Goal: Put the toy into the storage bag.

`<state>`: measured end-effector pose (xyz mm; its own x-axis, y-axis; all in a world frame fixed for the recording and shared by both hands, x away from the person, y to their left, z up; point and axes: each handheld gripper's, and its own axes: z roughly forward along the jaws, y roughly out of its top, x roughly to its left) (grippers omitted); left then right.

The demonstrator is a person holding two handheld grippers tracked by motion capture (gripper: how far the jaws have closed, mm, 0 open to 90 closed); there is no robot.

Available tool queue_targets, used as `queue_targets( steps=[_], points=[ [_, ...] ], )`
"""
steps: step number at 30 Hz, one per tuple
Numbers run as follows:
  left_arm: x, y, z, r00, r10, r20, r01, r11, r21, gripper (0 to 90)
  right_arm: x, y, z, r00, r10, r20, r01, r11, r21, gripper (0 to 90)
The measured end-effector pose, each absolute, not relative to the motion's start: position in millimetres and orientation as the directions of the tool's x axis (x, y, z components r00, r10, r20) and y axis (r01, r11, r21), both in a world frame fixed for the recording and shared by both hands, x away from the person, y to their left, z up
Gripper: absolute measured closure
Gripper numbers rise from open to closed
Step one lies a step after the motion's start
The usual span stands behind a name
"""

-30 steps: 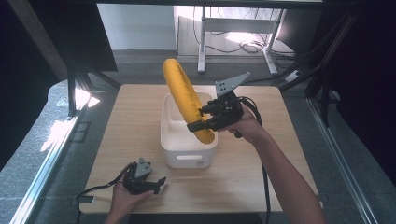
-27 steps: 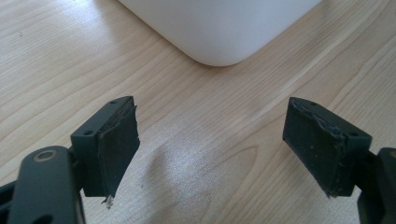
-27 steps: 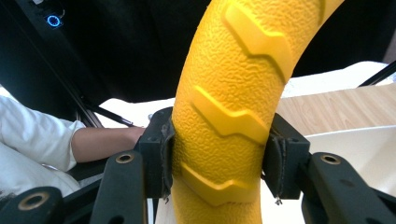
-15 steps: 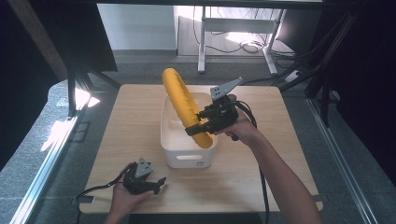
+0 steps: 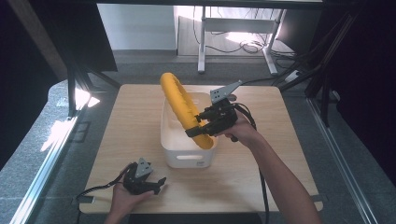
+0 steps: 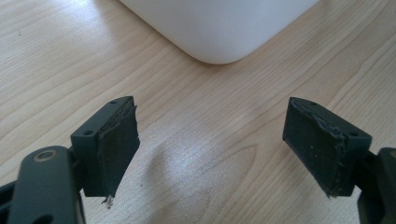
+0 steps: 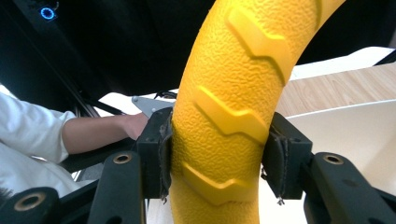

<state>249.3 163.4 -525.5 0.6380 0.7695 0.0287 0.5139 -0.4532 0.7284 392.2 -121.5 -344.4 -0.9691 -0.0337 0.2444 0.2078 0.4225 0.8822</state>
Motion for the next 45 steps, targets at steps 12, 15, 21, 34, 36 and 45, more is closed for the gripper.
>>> queue_targets(
  steps=[12,15,21,34,36,45],
  points=[
    [249.5,163.4,-525.8,0.640,0.768,0.033,0.516,-0.462,0.722,18.6,402.8,-133.5,-363.9,-0.968,0.061,0.244,0.246,0.434,0.867,47.4],
    [249.4,163.4,-525.8,0.640,0.767,0.034,0.516,-0.463,0.721,18.5,401.3,-134.2,-362.7,-0.972,0.070,0.223,0.231,0.439,0.868,45.7],
    [249.4,163.6,-525.7,0.642,0.766,0.036,0.514,-0.465,0.721,18.5,396.4,-136.7,-359.5,-0.974,0.108,0.197,0.224,0.417,0.881,38.8],
    [249.3,163.6,-525.7,0.642,0.766,0.036,0.515,-0.465,0.720,18.5,383.9,-177.4,-364.0,-0.964,0.189,0.189,0.241,0.308,0.920,34.2],
    [249.2,163.6,-525.6,0.639,0.768,0.035,0.517,-0.463,0.720,18.5,382.0,-187.8,-368.4,-0.958,0.214,0.189,0.248,0.296,0.922,34.2],
    [249.1,163.4,-525.7,0.638,0.770,0.032,0.519,-0.460,0.721,18.5,370.9,-233.7,-401.5,-0.913,0.370,0.173,0.279,0.256,0.926,34.2]
  ],
)
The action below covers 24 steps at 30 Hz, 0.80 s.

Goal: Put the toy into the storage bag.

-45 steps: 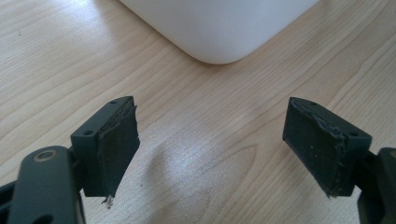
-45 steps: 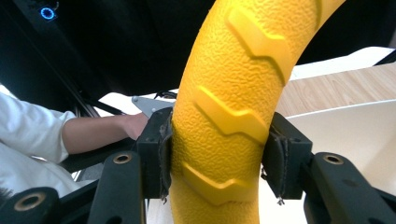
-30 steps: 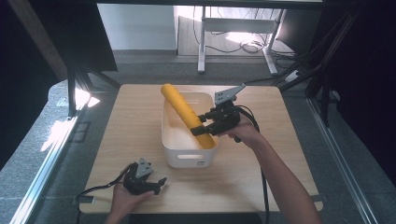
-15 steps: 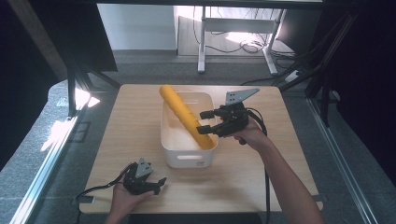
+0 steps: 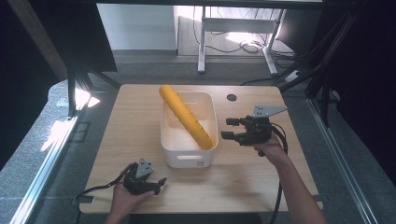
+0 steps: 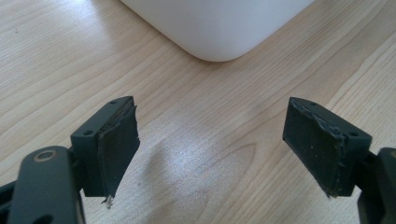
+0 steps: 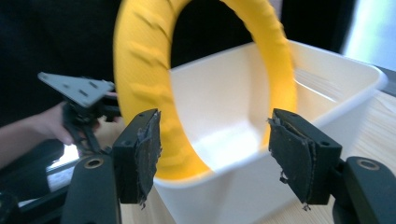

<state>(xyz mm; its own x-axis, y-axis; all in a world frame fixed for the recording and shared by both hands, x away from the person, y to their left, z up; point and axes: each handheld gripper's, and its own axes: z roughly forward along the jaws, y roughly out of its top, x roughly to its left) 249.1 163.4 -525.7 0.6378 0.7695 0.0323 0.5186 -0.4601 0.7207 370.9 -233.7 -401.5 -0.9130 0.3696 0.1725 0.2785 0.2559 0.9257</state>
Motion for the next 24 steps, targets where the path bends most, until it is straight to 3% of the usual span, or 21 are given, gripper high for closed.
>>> queue_targets(
  steps=[10,24],
  points=[
    [249.2,162.4,-526.8,0.637,0.770,0.029,0.520,-0.457,0.722,18.5,359.8,-265.6,-446.6,-0.848,0.503,0.167,0.329,0.252,0.910,34.5],
    [248.9,162.8,-526.3,0.638,0.769,0.030,0.518,-0.458,0.722,18.5,353.0,-272.2,-463.8,-0.824,0.543,0.162,0.353,0.267,0.897,34.6]
  ],
)
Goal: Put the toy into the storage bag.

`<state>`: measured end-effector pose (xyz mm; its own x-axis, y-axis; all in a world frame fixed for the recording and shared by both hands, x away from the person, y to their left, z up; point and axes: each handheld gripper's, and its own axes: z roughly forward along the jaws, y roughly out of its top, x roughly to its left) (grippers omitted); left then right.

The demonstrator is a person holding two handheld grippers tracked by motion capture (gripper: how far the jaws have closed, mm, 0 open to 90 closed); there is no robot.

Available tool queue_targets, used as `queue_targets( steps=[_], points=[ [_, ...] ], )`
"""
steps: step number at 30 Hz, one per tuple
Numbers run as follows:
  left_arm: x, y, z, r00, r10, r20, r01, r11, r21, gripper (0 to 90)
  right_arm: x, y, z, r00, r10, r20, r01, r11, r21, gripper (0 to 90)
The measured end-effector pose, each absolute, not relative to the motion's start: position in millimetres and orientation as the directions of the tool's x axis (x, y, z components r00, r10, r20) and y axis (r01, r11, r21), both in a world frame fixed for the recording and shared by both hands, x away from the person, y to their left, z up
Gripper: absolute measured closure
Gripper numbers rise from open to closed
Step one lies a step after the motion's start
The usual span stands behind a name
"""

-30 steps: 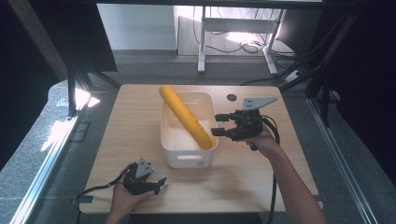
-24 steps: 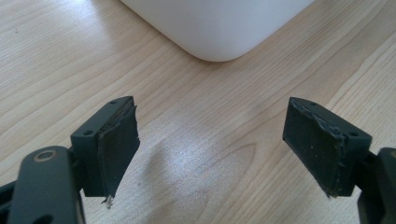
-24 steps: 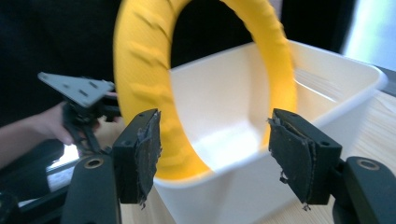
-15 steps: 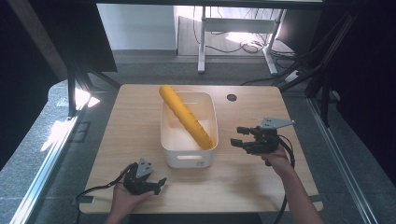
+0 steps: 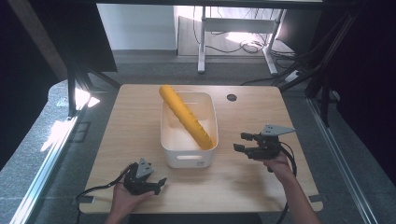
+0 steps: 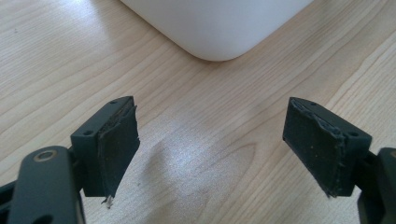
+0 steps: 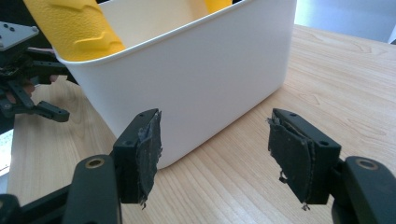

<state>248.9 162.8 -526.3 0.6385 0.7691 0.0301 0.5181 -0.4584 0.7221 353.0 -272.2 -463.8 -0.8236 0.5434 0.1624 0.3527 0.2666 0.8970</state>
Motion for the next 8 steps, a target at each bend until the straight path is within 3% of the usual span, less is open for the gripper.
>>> queue_targets(
  steps=[8],
  points=[
    [249.2,163.1,-526.5,0.640,0.768,0.034,0.516,-0.463,0.721,18.5,341.1,-270.9,-481.2,-0.815,0.564,0.132,0.384,0.356,0.852,30.0]
  ],
)
